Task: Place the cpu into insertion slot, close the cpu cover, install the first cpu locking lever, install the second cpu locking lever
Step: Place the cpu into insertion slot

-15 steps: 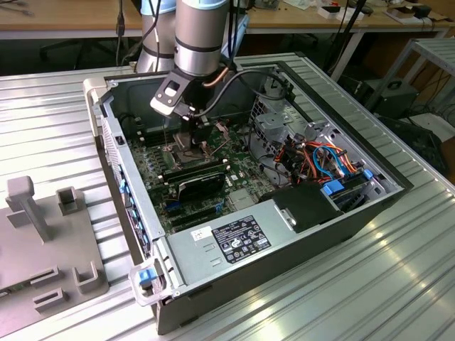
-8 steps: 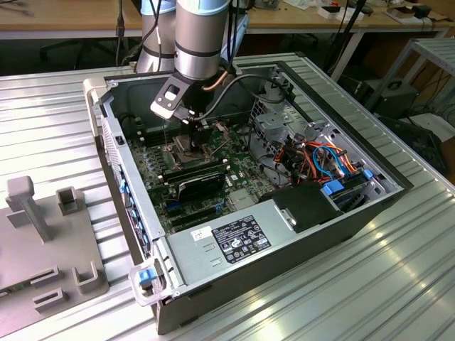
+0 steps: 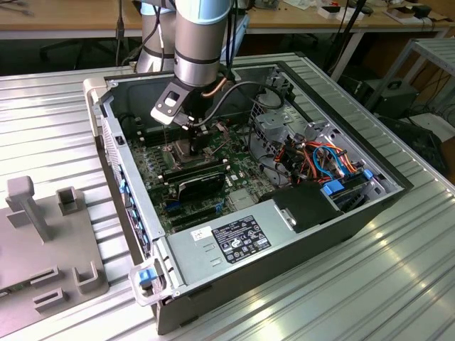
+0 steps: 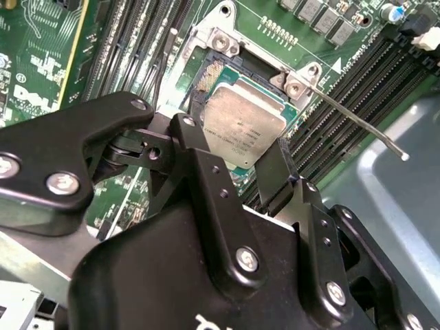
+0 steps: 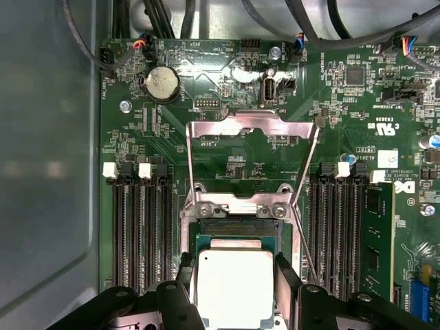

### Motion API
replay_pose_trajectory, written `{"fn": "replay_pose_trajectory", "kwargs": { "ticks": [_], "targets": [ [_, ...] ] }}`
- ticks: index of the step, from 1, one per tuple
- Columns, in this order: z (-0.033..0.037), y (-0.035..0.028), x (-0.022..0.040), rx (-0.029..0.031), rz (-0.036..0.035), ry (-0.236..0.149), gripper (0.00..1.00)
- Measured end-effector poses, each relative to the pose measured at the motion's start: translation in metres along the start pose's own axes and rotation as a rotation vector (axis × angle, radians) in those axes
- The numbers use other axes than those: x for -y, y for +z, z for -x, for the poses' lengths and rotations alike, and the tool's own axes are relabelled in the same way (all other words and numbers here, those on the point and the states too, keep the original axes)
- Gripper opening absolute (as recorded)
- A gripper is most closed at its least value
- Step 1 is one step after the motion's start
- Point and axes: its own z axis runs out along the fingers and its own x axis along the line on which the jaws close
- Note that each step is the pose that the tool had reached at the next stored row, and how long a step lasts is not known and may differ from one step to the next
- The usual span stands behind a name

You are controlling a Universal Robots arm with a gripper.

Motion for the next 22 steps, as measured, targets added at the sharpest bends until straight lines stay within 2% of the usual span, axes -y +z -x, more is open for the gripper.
{"fn": "replay_pose_trajectory", "kwargs": {
  "ticks": [8,12,22],
  "targets": [
    [0.0017,0.0044,-0.0012,0.0,-0.0014,0.0,0.55],
    [0.0043,0.0046,-0.0012,0.0,-0.0016,0.0,0.55],
    [0.0046,0.0051,-0.0021,-0.0001,-0.0015,0.0,0.55]
  ]
}}
